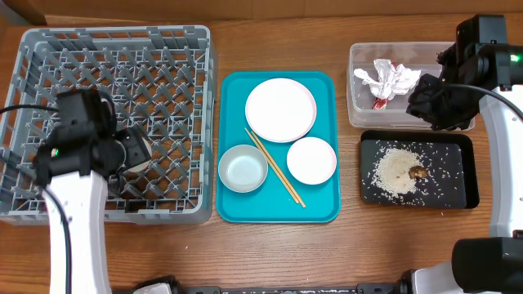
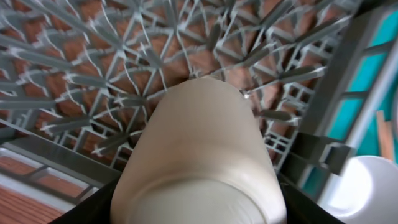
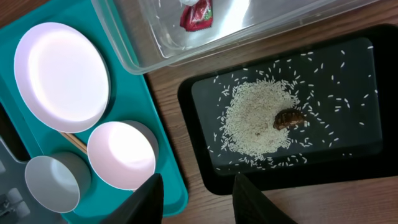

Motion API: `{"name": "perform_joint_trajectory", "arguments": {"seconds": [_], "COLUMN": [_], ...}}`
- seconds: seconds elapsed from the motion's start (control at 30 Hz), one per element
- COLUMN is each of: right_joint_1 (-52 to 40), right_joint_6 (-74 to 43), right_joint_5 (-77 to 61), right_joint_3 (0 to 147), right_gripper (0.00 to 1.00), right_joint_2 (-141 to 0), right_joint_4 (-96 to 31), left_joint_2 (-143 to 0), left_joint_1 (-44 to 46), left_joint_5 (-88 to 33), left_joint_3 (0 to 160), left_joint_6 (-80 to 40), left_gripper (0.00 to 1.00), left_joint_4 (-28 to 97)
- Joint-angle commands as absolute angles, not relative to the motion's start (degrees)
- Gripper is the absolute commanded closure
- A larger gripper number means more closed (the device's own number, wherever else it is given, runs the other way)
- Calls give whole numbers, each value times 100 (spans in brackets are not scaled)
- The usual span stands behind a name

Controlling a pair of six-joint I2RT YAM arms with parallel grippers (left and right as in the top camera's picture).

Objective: Sort waste into correct bins and load items into the dishwasher
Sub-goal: 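Place the white cup upside down in the dish rack with the left gripper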

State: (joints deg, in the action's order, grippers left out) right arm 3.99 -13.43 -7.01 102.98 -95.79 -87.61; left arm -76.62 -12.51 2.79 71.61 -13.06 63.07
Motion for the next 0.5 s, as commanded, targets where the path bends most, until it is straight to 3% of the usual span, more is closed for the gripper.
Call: {"name": "perform_joint_trajectory", "arguments": {"seconds": [0.0, 0.13, 0.43, 0.47], "right_joint_1": [388, 388, 388, 388], "right_joint_6": [-1299, -1299, -1302, -1302], "right_joint_5": [-624, -624, -624, -624], "right_joint_3": [10433, 10433, 10433, 10433], "right_gripper": [62, 62, 62, 62], "right_joint_2": [-9439, -9439, -9439, -9439], "right_joint_4": [-8772, -8781, -8781, -8783], "left_joint_2": [-8117, -8698, -9566, -9616], "left_joint_1": [-1284, -1284, -1286, -1284], "left_joint_5": [440, 639, 843, 884], "left_joint_3": [7133, 7133, 7133, 7133], "left_joint_6": [-1177, -1177, -1175, -1177], "left_gripper": [70, 76, 71, 67], "left_joint_4": [6265, 6263, 6257, 6257]}}
